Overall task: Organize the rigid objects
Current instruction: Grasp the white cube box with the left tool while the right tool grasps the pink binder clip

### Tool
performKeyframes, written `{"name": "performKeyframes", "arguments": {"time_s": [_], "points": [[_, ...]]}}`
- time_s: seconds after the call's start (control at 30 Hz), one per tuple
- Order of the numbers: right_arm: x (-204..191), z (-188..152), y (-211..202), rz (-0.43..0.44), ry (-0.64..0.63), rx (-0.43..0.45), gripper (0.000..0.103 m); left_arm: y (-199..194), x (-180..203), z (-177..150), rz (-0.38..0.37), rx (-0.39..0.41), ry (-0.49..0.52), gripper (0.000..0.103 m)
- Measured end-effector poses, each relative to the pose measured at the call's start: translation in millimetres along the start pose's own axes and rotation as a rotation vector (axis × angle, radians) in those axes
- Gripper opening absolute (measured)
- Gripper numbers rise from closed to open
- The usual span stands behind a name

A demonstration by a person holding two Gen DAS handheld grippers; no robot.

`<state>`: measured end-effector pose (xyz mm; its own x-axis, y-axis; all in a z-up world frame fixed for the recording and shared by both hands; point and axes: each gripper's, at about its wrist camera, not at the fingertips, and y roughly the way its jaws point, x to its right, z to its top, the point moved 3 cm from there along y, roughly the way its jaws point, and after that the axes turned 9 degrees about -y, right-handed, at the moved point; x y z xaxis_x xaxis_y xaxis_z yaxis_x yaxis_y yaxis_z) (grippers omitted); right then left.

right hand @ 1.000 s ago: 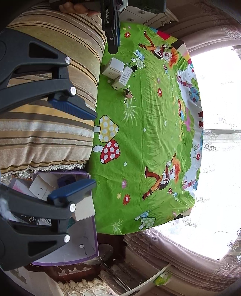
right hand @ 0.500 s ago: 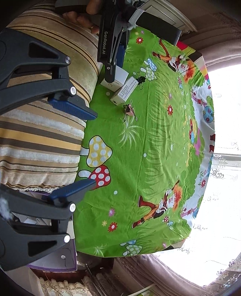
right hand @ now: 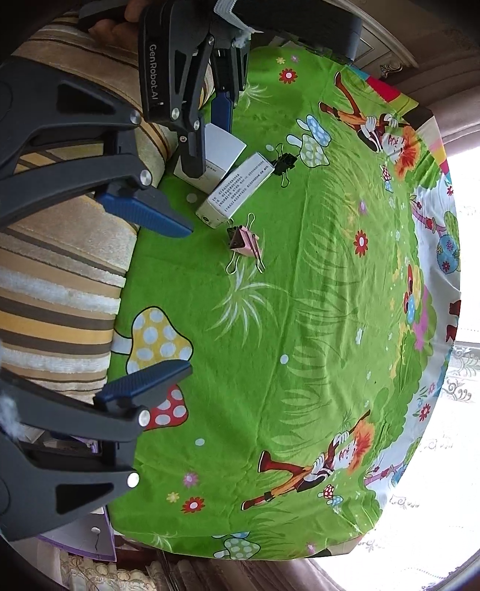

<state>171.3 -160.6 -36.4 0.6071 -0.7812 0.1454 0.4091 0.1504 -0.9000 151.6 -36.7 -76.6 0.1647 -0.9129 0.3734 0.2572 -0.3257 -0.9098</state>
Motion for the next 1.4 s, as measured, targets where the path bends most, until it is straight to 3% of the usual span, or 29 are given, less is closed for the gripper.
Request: {"name": "performKeyframes", "arguments": {"time_s": [0.43,0.7,0.9,0.97,1.1,1.4], "points": [[-15.6,29.3,36.7,0.017,-0.377,0.0,0.072,-40.1,-27.8,-14.1,-0.099,0.113,-0.099,0.047],[-36.3,34.1,52.1,0.023,-0.653,-0.025,0.072,-36.9,-32.9,-10.7,-0.114,0.116,-0.131,0.047],[-49.3,35.3,59.4,0.025,-0.765,-0.019,0.072,-36.9,-34.8,-12.5,-0.118,0.118,-0.14,0.047],[-50.4,37.5,62.1,0.02,-0.774,-0.015,0.072,-37.2,-34.7,-12.7,-0.119,0.118,-0.141,0.047],[-49.2,40.6,65.6,0.073,-0.733,-0.018,0.05,-37.4,-34.9,-13.0,-0.121,0.118,-0.144,0.047],[-26.5,40.6,65.1,0.073,-0.516,-0.024,0.05,-39.5,-36.0,-13.8,-0.119,0.13,-0.148,0.047]]}}
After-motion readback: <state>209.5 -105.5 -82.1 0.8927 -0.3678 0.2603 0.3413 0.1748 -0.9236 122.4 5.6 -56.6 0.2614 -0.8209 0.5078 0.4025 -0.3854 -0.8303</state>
